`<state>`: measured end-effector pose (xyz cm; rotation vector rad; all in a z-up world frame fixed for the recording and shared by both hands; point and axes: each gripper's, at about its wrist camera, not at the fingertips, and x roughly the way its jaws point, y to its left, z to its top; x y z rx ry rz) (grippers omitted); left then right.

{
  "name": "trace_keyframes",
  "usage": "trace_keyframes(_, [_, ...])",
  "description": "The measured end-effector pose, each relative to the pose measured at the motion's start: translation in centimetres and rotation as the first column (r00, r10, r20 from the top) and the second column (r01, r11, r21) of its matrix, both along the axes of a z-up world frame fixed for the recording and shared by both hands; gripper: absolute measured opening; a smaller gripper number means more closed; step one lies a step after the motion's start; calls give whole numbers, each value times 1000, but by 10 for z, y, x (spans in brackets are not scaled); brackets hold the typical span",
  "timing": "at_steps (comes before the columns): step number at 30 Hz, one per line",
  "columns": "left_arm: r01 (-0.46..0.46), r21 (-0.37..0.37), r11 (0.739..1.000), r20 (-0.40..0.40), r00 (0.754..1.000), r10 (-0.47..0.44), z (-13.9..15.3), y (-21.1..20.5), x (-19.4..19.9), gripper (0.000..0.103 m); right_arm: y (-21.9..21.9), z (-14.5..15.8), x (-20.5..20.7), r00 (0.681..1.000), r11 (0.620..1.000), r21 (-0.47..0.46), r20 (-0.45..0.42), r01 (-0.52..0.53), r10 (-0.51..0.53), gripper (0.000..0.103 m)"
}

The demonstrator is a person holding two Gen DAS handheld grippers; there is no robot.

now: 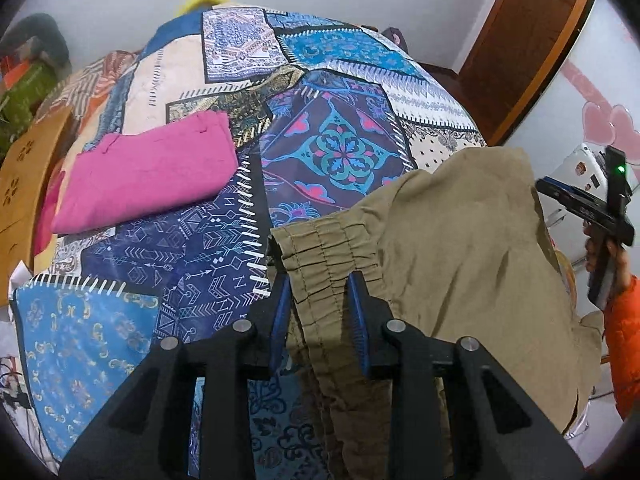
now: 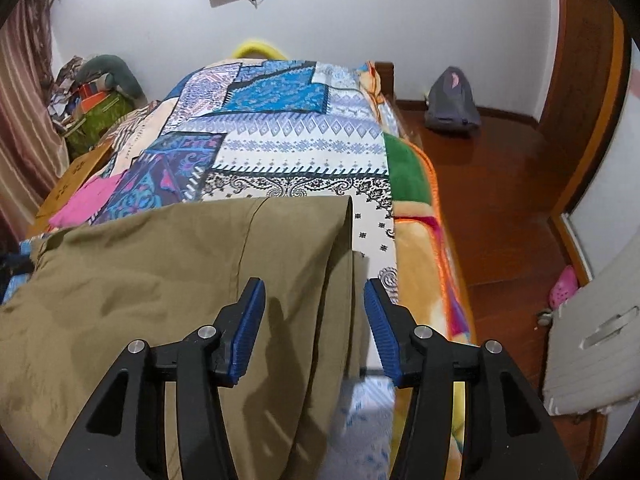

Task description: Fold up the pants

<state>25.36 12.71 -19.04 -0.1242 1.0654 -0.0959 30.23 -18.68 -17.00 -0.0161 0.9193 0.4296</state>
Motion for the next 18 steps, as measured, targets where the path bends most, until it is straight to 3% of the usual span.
trace_keyframes(3, [7,11,1000,10,1000,-7,1,-1,3,28,1,-10,11,999,1000,28,-41,-11,12,48])
trace_keyframes(5, [4,31,1000,27,1000,-5,1,-3,5,21,3,-18,15,998,999,32,-65,-22,24,47])
trace_keyframes(7, [-1,69,998,39,999,-2,0,-6,7,5,2,-22,19,996,998,54,-84,-38,42,27])
trace_keyframes(8, [-3,75,997,46,999,-1,0,-7,8,4,3,-24,20,994,996,74,-99,-48,55,12])
trace_keyframes(13, [-19,117,993,105,994,6,8,-11,8,1,9,-11,22,997,995,72,-37,-63,66,6])
trace_keyframes(18, [-77,108,991,164,985,59,27,0,8,0,24,12,32,995,993,73,46,-89,86,5])
